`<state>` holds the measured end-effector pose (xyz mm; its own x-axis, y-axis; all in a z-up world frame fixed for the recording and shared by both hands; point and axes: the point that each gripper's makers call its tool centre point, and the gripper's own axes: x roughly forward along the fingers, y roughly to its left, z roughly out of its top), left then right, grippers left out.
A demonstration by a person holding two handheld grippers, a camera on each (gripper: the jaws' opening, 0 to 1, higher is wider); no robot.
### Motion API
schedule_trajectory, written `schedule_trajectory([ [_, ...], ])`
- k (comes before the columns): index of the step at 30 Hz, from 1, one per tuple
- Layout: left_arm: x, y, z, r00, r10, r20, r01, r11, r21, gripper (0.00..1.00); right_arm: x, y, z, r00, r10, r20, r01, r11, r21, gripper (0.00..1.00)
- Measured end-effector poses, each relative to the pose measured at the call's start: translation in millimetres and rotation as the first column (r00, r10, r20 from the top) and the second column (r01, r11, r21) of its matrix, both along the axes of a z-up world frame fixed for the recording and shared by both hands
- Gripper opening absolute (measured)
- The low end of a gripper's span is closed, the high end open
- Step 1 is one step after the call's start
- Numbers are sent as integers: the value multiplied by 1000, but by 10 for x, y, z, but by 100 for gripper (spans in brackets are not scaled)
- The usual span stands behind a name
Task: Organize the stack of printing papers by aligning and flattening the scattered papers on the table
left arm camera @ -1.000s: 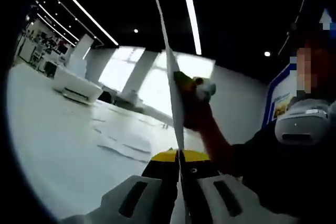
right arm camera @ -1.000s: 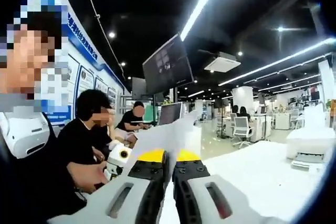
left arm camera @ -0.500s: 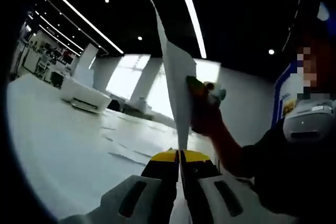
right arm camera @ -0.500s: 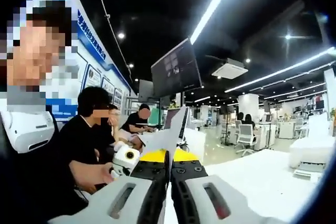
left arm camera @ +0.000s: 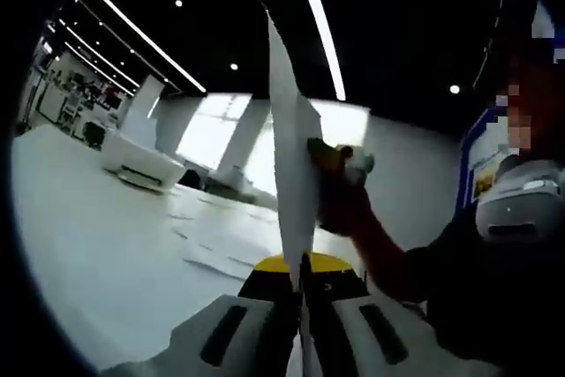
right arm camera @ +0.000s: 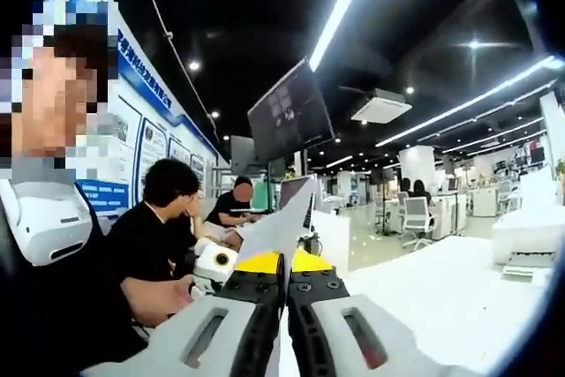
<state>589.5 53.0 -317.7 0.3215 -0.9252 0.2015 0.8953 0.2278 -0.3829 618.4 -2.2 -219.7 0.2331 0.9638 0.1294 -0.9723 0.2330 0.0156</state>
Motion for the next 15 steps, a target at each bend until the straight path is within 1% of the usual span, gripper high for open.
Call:
schedule_trajectory([
  [2,-2,-12,-42,998,-17,-59,17,1000,0,5,32,-5,-55,1000,-23,19,24,999,-36,0],
  [4,3,-18,-58,996,-28,-82,28,1000,-2,5,66,-14,-93,998,-43,41,46,997,-56,0],
  [8,-11,-33,-95,995,-28,-91,29,999,15,5,131,-60,-145,995,-79,62,84,993,-79,2],
  [11,3,-27,-150,995,-20,-95,24,998,49,5,183,-121,-154,992,-103,67,108,991,-78,4],
  [13,43,-8,-223,995,3,-95,6,996,92,5,272,-208,-158,987,-143,72,148,986,-77,6],
  [15,48,-10,-260,996,13,-93,-3,994,109,5,330,-280,-161,983,-168,72,173,982,-75,7],
])
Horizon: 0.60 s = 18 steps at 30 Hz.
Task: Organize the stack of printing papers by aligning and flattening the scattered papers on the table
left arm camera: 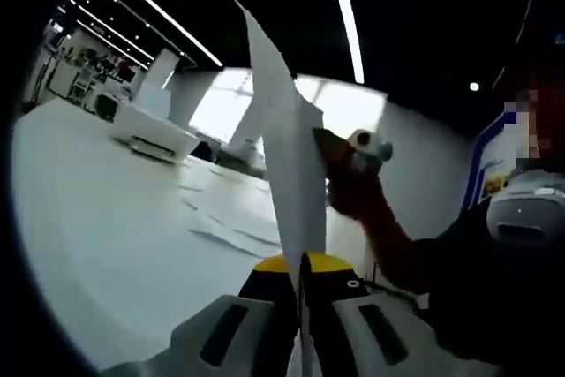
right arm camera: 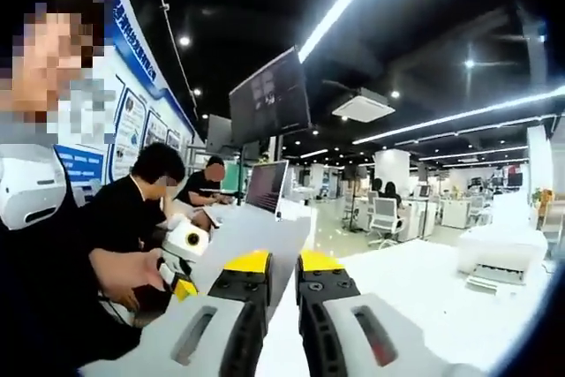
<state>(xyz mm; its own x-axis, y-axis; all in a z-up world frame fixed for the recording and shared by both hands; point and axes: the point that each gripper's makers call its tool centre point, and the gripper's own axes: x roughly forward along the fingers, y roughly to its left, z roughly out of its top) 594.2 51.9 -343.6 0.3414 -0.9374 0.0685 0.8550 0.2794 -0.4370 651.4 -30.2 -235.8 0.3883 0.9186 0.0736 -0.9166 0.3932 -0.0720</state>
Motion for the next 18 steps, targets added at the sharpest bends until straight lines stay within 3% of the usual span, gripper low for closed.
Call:
schedule_trajectory([
  [5,24,2,-68,1000,18,20,-19,999,43,5,82,-123,-36,999,-50,0,50,999,-8,10],
  [8,63,13,-146,998,38,48,-43,993,112,5,110,-176,-65,998,-69,2,69,997,-16,13],
  [18,194,87,-282,993,76,93,-92,978,186,5,214,-497,-116,988,-153,-15,152,988,-12,18],
])
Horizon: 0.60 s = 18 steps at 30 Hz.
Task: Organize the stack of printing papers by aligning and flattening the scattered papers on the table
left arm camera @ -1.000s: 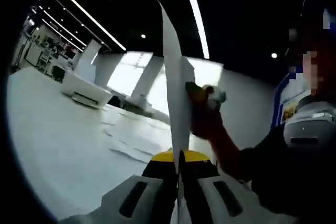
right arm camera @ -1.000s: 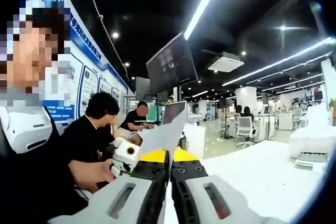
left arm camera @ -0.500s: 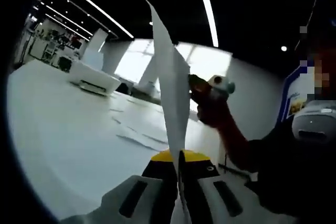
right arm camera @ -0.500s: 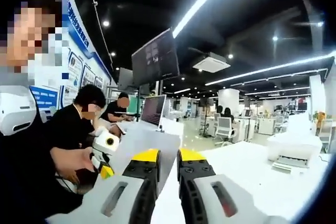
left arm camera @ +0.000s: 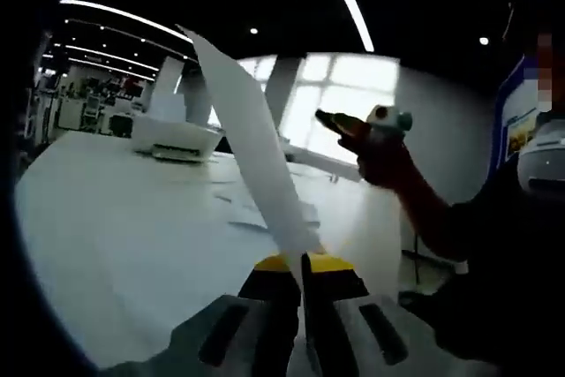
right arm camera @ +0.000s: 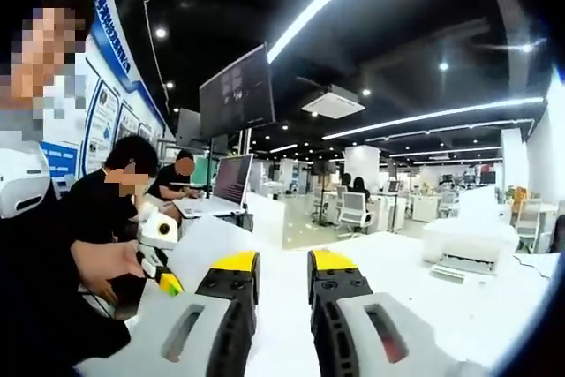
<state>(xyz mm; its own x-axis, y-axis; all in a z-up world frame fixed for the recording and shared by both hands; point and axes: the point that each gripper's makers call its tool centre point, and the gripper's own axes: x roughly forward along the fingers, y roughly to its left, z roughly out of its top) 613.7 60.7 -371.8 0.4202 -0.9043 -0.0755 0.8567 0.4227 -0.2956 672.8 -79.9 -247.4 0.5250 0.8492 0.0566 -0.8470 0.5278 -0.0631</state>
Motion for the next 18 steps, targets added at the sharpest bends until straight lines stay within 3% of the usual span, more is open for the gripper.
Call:
schedule_trajectory([
  [18,178,20,-113,1000,-1,-12,0,999,-47,5,42,-462,32,993,-114,-14,114,993,37,24],
])
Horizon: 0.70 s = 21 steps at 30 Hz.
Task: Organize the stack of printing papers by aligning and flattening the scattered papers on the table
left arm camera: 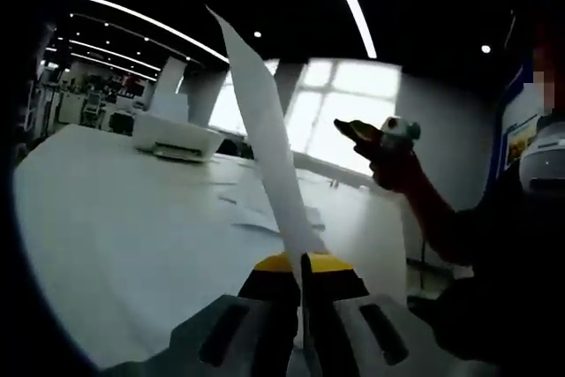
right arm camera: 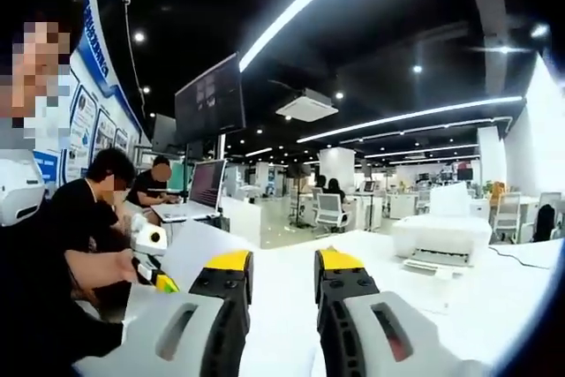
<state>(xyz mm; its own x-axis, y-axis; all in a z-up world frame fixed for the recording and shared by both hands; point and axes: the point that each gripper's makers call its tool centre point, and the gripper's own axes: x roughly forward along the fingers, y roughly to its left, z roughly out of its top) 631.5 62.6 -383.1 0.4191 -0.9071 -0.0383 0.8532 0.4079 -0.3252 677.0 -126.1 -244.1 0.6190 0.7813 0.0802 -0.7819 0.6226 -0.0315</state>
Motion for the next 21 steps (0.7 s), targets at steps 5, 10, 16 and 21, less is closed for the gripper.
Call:
schedule_trajectory([
  [5,26,-18,-40,1000,-13,-2,13,1000,2,5,-7,-41,-13,1000,-9,-4,9,1000,8,24],
  [10,82,-19,-82,1000,-21,-2,21,1000,-10,5,-13,-49,-41,1000,-14,-12,14,1000,8,25],
  [16,116,-32,-122,999,-35,-15,35,998,-45,5,-25,-77,-72,999,-24,-22,24,1000,12,26],
  [21,134,-36,-134,999,-41,12,42,998,-50,5,-43,-99,-88,999,-33,-26,33,999,17,28],
])
